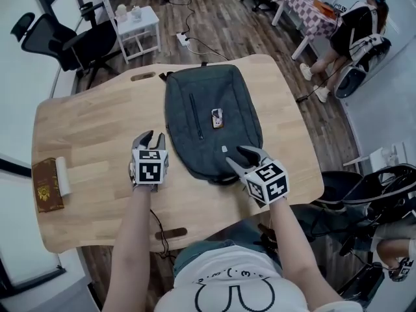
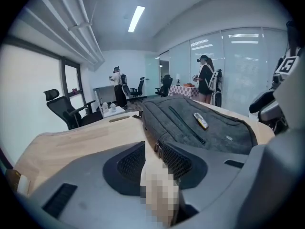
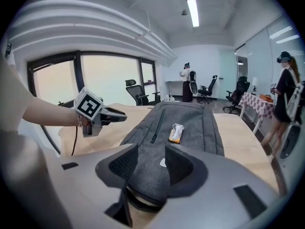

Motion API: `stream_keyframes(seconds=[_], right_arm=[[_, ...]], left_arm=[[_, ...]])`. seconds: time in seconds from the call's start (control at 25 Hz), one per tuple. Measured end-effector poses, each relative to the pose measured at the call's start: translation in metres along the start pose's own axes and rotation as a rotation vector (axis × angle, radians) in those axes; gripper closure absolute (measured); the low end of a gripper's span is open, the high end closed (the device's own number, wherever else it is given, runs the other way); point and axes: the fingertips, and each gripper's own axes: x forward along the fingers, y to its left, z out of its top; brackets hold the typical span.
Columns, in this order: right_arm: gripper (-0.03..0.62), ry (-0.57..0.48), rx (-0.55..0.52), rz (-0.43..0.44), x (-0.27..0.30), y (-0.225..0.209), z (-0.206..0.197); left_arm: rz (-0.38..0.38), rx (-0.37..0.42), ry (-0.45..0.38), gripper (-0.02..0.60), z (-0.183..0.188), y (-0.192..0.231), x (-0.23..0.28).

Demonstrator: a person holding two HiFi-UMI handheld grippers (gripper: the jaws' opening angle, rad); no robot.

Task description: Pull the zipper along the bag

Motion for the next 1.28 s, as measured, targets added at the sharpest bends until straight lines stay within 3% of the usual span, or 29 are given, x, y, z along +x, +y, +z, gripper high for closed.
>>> stream_keyframes(seconds=[0.12,0.24,0.36,0.44,0.6,0.8,0.96,1.28], right_arm=[[0.377,-0.028,-0.043,-0.055,-0.009,-0.006,0.013],[0.419,-0.066,-0.073,-0.097,-0.021,-0.007,0.026],[0.478,-0.131,-0.108,-0.125,-0.034,-0.004,0.043],[0.542,-0.166,-0.156,-0.14,-0.042,-0.003,0.055],[0.543,-0.215,-0.245,-0.169,-0.065,-0.004,0.071],[0.543,-0.339,-0.183,-0.201,-0.103,-0.016,0.094],[0.543,-0.45,-0.128,-0.22,-0.134,-0.022,0.117],[0.542,-0.575,-0.185,-0.244,-0.187,-0.028,0.159]], left_arm=[[0.002,0.003,-0.061,0.476,0.014,-0.001,-0.015],[-0.012,-0.055,-0.112,0.479,0.017,-0.009,-0.036],[-0.018,-0.096,-0.2,0.557,0.022,-0.023,-0.065],[-0.004,-0.098,-0.239,0.565,0.029,-0.031,-0.079],[0.051,-0.093,-0.303,0.566,0.046,-0.045,-0.107],[0.095,-0.095,-0.359,0.565,0.067,-0.063,-0.138],[0.122,-0.059,-0.396,0.565,0.092,-0.073,-0.157],[0.167,0.077,-0.505,0.565,0.158,-0.102,-0.195]])
